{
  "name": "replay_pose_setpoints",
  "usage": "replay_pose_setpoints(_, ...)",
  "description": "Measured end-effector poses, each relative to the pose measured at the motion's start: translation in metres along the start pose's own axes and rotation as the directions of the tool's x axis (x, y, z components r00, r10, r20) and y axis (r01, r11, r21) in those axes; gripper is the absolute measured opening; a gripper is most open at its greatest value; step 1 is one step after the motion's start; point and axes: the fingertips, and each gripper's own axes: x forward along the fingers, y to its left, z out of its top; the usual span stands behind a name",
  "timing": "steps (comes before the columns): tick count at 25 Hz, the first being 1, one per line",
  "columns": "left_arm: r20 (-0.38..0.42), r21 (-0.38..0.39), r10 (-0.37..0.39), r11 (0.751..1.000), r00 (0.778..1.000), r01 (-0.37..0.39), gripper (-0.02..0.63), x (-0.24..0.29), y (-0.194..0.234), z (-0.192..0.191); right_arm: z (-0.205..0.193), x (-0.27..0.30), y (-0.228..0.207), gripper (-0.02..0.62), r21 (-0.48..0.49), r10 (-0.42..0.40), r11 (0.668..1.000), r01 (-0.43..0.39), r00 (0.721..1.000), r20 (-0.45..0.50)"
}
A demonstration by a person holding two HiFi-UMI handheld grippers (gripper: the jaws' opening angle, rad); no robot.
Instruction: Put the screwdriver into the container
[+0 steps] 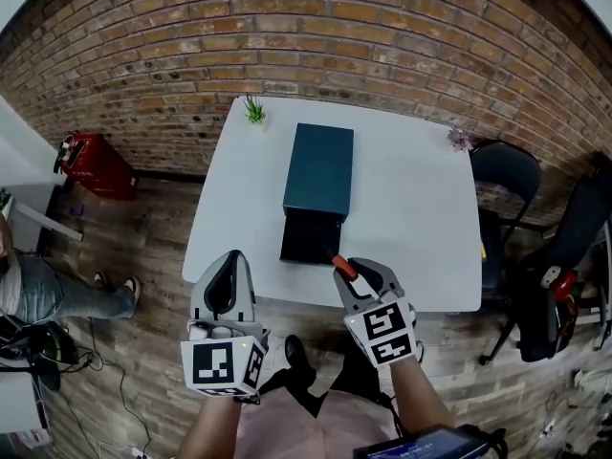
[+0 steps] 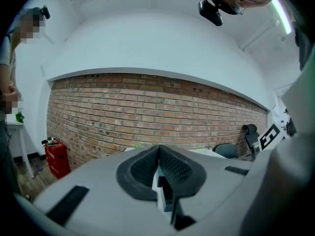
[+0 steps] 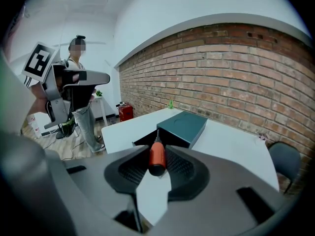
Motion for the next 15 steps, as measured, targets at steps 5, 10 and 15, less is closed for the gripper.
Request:
replay_pose_setpoints(5,-0.017,-0.006,-0.002,1.000,1.000,0.002,0.014,0.004,0.007,-0.008,-0.009,0.012,0.000,0.104,0.009,-0.001,1.000,0.001,0.999,-0.035)
replay_pose_setpoints(10,-0.041,-0.007,-0.002,1.000,0.999,0.001,0.014,0.014,0.017,-0.018,-0.017,0.030,-0.001,0.104,0.022,0.000,1.000,0.001,0.998,-0.069)
replay_pose_setpoints(15,-0.063,-0.012,0.002,1.000,0.998,-0.003,0.013,0.029,0.027,-0.026,-0.021,0.049,-0.008,0.104,0.030,0.002,1.000,0.001,0.995,-0.097)
